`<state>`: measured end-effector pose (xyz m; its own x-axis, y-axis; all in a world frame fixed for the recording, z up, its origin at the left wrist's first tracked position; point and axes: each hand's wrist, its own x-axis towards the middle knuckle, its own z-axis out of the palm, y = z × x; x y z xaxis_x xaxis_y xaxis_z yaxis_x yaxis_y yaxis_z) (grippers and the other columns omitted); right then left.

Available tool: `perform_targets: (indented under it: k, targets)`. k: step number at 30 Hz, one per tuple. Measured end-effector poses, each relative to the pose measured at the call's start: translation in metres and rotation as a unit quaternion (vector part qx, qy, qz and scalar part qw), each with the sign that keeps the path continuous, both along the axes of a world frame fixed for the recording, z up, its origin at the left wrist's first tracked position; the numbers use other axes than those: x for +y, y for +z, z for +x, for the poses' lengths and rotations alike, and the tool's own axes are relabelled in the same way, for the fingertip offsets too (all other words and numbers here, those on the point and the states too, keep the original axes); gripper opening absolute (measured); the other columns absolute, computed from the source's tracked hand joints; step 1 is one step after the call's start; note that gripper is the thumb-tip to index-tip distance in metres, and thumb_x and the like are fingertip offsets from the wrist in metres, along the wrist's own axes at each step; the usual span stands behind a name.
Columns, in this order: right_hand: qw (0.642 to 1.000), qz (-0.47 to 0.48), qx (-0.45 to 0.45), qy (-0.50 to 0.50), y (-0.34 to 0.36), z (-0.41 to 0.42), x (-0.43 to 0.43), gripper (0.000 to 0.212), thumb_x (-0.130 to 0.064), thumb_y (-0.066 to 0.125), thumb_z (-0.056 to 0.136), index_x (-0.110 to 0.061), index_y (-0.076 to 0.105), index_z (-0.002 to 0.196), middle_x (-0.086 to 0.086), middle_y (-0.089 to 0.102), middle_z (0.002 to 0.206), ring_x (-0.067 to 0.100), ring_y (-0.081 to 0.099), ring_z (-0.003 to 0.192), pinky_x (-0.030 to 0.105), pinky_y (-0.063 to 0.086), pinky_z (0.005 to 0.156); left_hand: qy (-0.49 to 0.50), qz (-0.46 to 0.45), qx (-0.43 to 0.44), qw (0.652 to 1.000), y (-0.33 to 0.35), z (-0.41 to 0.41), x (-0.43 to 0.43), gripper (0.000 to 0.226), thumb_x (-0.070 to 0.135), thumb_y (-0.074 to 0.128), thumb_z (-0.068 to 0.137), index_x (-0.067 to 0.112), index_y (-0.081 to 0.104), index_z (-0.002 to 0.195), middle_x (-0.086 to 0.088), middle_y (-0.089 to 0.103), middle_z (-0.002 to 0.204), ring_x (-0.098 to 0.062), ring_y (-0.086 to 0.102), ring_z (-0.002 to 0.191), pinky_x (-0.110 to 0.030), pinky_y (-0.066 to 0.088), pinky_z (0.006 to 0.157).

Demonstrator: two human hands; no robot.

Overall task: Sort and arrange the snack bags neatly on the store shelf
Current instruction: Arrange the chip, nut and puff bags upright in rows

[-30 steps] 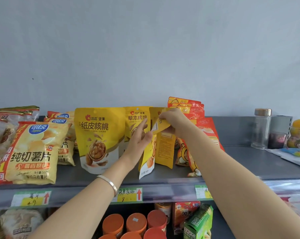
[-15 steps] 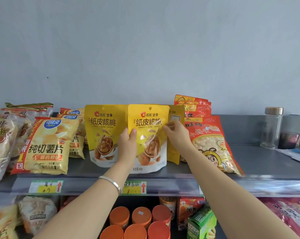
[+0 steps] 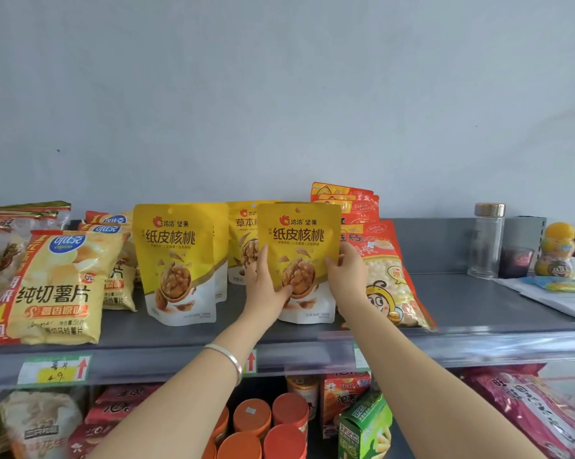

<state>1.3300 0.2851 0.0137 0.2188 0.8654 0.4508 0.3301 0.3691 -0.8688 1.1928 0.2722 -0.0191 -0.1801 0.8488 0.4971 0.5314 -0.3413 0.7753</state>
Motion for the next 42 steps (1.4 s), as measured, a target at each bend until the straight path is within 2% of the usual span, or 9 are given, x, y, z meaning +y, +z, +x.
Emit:
perform_targets:
  k: [7,11,16,18,25,29,36,39,42]
  targets:
    - [0.966,0.140,-0.162,-0.141,-0.003,-0.008,-0.011,0.053,-0.019,0.060,0.090,-0.017,0.041,0.140,0.008,0.042,0.139,0.030,0.041,0.124,0.040,0.037,0.097,0.039,0.017,0.007,0.999,-0.003,-0.001,-0.001,0.068,0.013,0.062,0.088,0.021,0.025,0.145,-0.008,0.020,0.149,-0.022,0.022,0.139,-0.034,0.023,0.113]
    - [0.899,0.274,-0.256,-0.226,-0.007,-0.027,-0.018,0.032,-0.011,0.070,0.078,-0.015,0.065,0.110,0.011,0.061,0.116,0.038,0.057,0.104,0.045,0.047,0.077,0.054,0.081,0.046,0.994,0.001,-0.018,-0.013,0.045,0.010,0.057,0.091,0.019,0.044,0.133,-0.004,0.036,0.137,-0.018,0.035,0.130,-0.026,0.027,0.106]
    - [0.874,0.364,-0.300,-0.120,-0.012,-0.060,-0.017,0.027,0.000,0.069,0.071,-0.008,0.067,0.097,0.013,0.063,0.101,0.036,0.059,0.084,0.038,0.050,0.063,0.064,0.154,0.101,0.981,0.008,-0.046,-0.031,0.029,0.006,0.054,0.091,0.017,0.057,0.119,0.004,0.050,0.119,-0.009,0.046,0.111,-0.015,0.039,0.095]
    - [0.888,0.336,-0.305,-0.070,-0.016,-0.077,-0.016,0.027,-0.003,0.068,0.076,-0.007,0.065,0.102,0.014,0.062,0.105,0.037,0.058,0.088,0.039,0.049,0.065,0.080,0.184,0.109,0.974,0.009,-0.061,-0.039,0.026,0.006,0.054,0.091,0.015,0.059,0.116,0.003,0.052,0.114,-0.007,0.047,0.105,-0.009,0.039,0.088]
    - [0.959,0.156,-0.220,0.089,-0.025,-0.134,-0.001,0.043,-0.031,0.058,0.092,-0.011,0.049,0.128,0.011,0.046,0.132,0.031,0.046,0.118,0.041,0.043,0.094,0.216,0.251,0.101,0.938,0.008,-0.133,-0.049,0.055,0.010,0.068,0.081,0.008,0.046,0.131,-0.015,0.042,0.131,-0.027,0.038,0.123,-0.040,0.035,0.105]
    - [0.971,0.088,-0.156,0.161,-0.025,-0.155,0.007,0.074,-0.049,0.069,0.081,-0.013,0.036,0.137,0.009,0.036,0.142,0.023,0.039,0.130,0.031,0.038,0.100,0.192,0.179,0.003,0.965,0.004,-0.165,-0.037,0.094,0.020,0.075,0.077,0.016,0.015,0.148,-0.012,0.018,0.150,-0.024,0.016,0.141,-0.040,0.022,0.114]
    - [0.958,-0.006,-0.019,0.287,-0.030,-0.172,0.031,0.124,-0.030,0.083,0.071,-0.023,-0.011,0.152,-0.004,0.019,0.154,0.014,0.019,0.144,0.035,0.022,0.117,0.066,0.033,-0.170,0.983,-0.004,-0.196,-0.003,0.112,0.034,0.077,0.074,0.030,-0.006,0.149,0.001,0.008,0.158,-0.020,0.014,0.144,-0.042,0.021,0.114]
    - [0.934,-0.047,0.035,0.352,-0.035,-0.178,0.044,0.107,-0.022,0.086,0.067,-0.029,0.018,0.149,-0.003,0.048,0.142,0.017,0.050,0.127,0.042,0.042,0.107,0.005,-0.029,-0.241,0.970,-0.007,-0.204,0.014,0.113,0.051,0.083,0.057,0.033,0.018,0.147,0.004,0.036,0.147,-0.022,0.035,0.135,-0.042,0.033,0.108]
    - [0.937,-0.050,0.048,0.343,-0.033,-0.182,0.052,0.075,-0.008,0.082,0.072,-0.023,0.041,0.133,0.004,0.062,0.125,0.021,0.061,0.114,0.047,0.048,0.100,-0.022,-0.039,-0.281,0.959,-0.009,-0.211,0.028,0.079,0.031,0.082,0.065,0.024,0.040,0.132,0.000,0.057,0.125,-0.022,0.053,0.117,-0.034,0.046,0.089]
